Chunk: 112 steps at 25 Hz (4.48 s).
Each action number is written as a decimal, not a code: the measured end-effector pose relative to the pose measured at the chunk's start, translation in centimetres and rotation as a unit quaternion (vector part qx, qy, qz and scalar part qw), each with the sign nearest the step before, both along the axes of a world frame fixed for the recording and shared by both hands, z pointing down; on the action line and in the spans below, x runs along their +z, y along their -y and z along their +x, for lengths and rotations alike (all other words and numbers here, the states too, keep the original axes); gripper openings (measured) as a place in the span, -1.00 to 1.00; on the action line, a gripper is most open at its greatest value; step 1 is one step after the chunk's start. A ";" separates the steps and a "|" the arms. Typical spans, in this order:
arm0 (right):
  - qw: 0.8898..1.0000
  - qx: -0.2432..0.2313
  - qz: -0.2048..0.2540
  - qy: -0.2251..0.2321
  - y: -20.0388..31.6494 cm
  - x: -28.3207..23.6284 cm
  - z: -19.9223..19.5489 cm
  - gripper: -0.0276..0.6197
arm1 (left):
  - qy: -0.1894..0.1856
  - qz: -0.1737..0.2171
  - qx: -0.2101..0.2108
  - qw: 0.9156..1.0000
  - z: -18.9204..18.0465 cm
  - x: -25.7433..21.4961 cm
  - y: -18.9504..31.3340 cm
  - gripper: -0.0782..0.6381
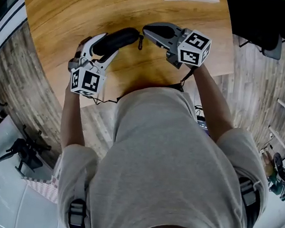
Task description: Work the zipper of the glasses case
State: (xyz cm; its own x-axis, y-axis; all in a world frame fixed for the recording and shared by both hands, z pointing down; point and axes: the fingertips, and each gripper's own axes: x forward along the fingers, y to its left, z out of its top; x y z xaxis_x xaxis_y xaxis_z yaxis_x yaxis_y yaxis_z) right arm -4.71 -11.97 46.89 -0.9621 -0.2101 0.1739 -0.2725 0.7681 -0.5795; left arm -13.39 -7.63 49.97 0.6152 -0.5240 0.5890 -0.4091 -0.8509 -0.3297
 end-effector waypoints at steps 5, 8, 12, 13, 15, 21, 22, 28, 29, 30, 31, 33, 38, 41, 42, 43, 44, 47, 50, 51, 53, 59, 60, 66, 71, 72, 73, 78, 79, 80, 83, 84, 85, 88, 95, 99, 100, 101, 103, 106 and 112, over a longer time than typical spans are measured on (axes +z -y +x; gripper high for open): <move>0.988 -0.080 -0.100 0.083 -2.0 0.4 -0.3 -0.50 | -0.031 0.007 0.019 0.999 -0.3 -2.5 -1.7 0.03; 0.976 -0.114 -0.137 0.122 -2.9 -0.1 -0.7 -0.43 | -0.027 0.005 0.028 0.999 0.0 -2.9 -2.5 0.03; 0.960 -0.144 -0.178 0.160 -3.8 -0.4 -0.9 -0.44 | -0.028 0.005 0.036 0.999 0.6 -3.0 -2.8 0.03; 0.957 -0.147 -0.186 0.169 -3.9 -0.5 -0.9 -0.44 | -0.029 0.005 0.036 0.999 0.7 -3.0 -2.8 0.03; 0.953 -0.149 -0.192 0.181 -4.0 -0.6 -0.7 -0.45 | -0.031 0.005 0.035 0.999 0.9 -3.1 -2.7 0.03; 0.959 -0.149 -0.168 0.171 -3.7 -0.3 0.1 -0.64 | -0.032 -0.006 0.027 0.999 1.3 -2.4 -2.5 0.03; 0.961 -0.147 -0.165 0.167 -3.6 -0.2 0.3 -0.77 | -0.030 -0.007 0.026 0.999 1.3 -2.4 -2.4 0.03; 0.965 -0.134 -0.153 0.163 -3.2 -0.1 0.6 -0.80 | -0.030 -0.016 0.013 0.999 1.5 -2.1 -2.2 0.03; 0.967 -0.130 -0.151 0.159 -3.1 0.1 0.7 -0.82 | -0.030 -0.022 0.009 0.999 1.5 -1.8 -2.2 0.03; 0.969 -0.126 -0.150 0.152 -3.1 0.2 0.7 -0.83 | -0.029 -0.027 0.004 0.999 1.4 -1.6 -2.2 0.03; 0.971 -0.122 -0.147 0.142 -3.1 0.4 0.6 -0.83 | -0.025 -0.034 0.000 0.999 1.4 -1.2 -2.2 0.03; 0.978 -0.114 -0.137 0.111 -3.1 1.2 0.6 -0.83 | -0.013 -0.049 -0.013 0.999 1.4 -0.3 -2.3 0.02; 0.992 -0.095 -0.085 -0.009 -3.1 3.8 0.8 -0.83 | 0.033 -0.104 -0.049 0.993 1.9 3.7 -2.6 0.00; 0.992 -0.088 -0.066 -0.056 -3.3 4.8 0.9 -0.83 | 0.041 -0.127 -0.064 0.989 2.4 5.7 -2.7 -0.01; 0.992 -0.088 -0.066 -0.065 -3.5 5.1 0.9 -0.83 | 0.045 -0.132 -0.067 0.988 2.6 6.2 -2.7 -0.01; 0.991 -0.088 -0.067 -0.072 -3.7 5.2 0.8 -0.83 | 0.049 -0.136 -0.068 0.987 2.8 6.7 -2.8 -0.01; 0.991 -0.086 -0.068 -0.078 -3.9 5.4 0.7 -0.83 | 0.051 -0.139 -0.068 0.987 3.0 7.0 -2.9 -0.01; 0.990 -0.067 -0.074 -0.096 -4.0 5.9 0.8 -0.83 | 0.048 -0.148 -0.073 0.985 3.3 7.6 -3.0 -0.01; 0.989 -0.047 -0.077 -0.113 -3.5 6.8 1.2 -0.83 | 0.047 -0.138 -0.073 0.987 3.5 7.4 -2.9 -0.01; 0.989 -0.042 -0.076 -0.118 -3.3 7.0 1.3 -0.83 | 0.044 -0.130 -0.073 0.988 3.6 7.2 -2.7 -0.01; 0.989 -0.034 -0.071 -0.127 -2.9 7.2 1.4 -0.83 | 0.042 -0.107 -0.073 0.991 3.7 6.5 -2.5 -0.01; 0.985 -0.009 -0.044 -0.164 -1.8 7.3 1.5 -0.83 | 0.039 -0.076 -0.100 0.991 4.1 5.8 -1.9 -0.01; 0.983 -0.006 -0.033 -0.178 -1.7 7.4 1.5 -0.83 | 0.043 -0.080 -0.108 0.990 4.1 6.0 -1.8 -0.01; 0.981 -0.002 -0.008 -0.196 -1.8 7.0 0.8 -0.83 | 0.051 -0.102 -0.146 0.983 4.8 7.0 -1.1 -0.01; 0.980 0.013 -0.002 -0.201 -1.4 6.9 1.2 -0.83 | 0.028 -0.096 -0.146 0.984 5.4 6.3 -0.8 -0.01; 0.979 0.014 0.000 -0.203 -1.3 6.9 1.3 -0.83 | 0.020 -0.092 -0.143 0.985 5.5 5.9 -0.8 -0.01; 0.978 0.016 0.000 -0.206 -1.2 7.0 1.5 -0.83 | 0.012 -0.085 -0.139 0.986 5.7 5.4 -0.8 -0.01; 0.977 0.023 0.001 -0.212 -0.9 7.2 1.6 -0.83 | 0.012 -0.056 -0.133 0.990 6.0 4.5 -0.7 -0.01; 0.976 0.025 0.004 -0.216 -0.9 7.2 1.6 -0.83 | 0.014 -0.057 -0.136 0.989 5.9 4.5 -0.6 -0.01; 0.975 0.027 0.006 -0.218 -0.9 7.2 1.5 -0.83 | 0.014 -0.061 -0.142 0.988 5.9 4.6 -0.6 -0.01; 0.976 0.022 0.013 -0.214 -1.5 6.7 1.0 -0.83 | 0.009 -0.073 -0.158 0.985 6.0 4.9 -0.6 -0.01; 0.977 0.017 0.018 -0.213 -1.8 6.5 0.8 -0.83 | 0.008 -0.076 -0.161 0.984 6.1 5.0 -0.6 -0.01; 0.976 0.014 0.023 -0.214 -1.9 6.4 0.6 -0.83 | 0.009 -0.077 -0.163 0.984 6.2 5.1 -0.5 -0.01; 0.976 0.022 0.025 -0.216 -1.8 6.4 0.8 -0.83 | 0.007 -0.077 -0.160 0.984 6.6 5.0 -0.3 -0.01; 0.977 0.038 0.014 -0.209 -1.2 6.2 1.5 -0.83 | -0.021 -0.043 -0.125 0.991 7.4 2.9 -0.3 -0.01; 0.977 0.037 0.014 -0.211 -1.3 6.3 1.3 -0.83 | -0.011 -0.043 -0.134 0.990 7.2 3.1 -0.2 -0.01; 0.976 0.036 0.017 -0.213 -1.4 6.3 1.2 -0.83 | -0.010 -0.047 -0.140 0.989 7.1 3.3 -0.1 -0.01; 0.976 0.033 0.019 -0.213 -1.5 6.2 1.1 -0.83 | -0.010 -0.051 -0.145 0.988 7.1 3.4 0.0 -0.01; 0.977 0.027 0.024 -0.211 -1.8 6.0 0.8 -0.83 | -0.009 -0.055 -0.152 0.987 7.1 3.6 0.1 -0.01; 0.978 0.023 0.027 -0.207 -2.0 5.7 0.5 -0.83 | -0.004 -0.057 -0.153 0.987 7.3 3.8 0.3 -0.01; 0.980 0.013 0.029 -0.197 -2.4 5.2 0.0 -0.83 | -0.002 -0.063 -0.154 0.986 7.3 3.9 0.4 -0.01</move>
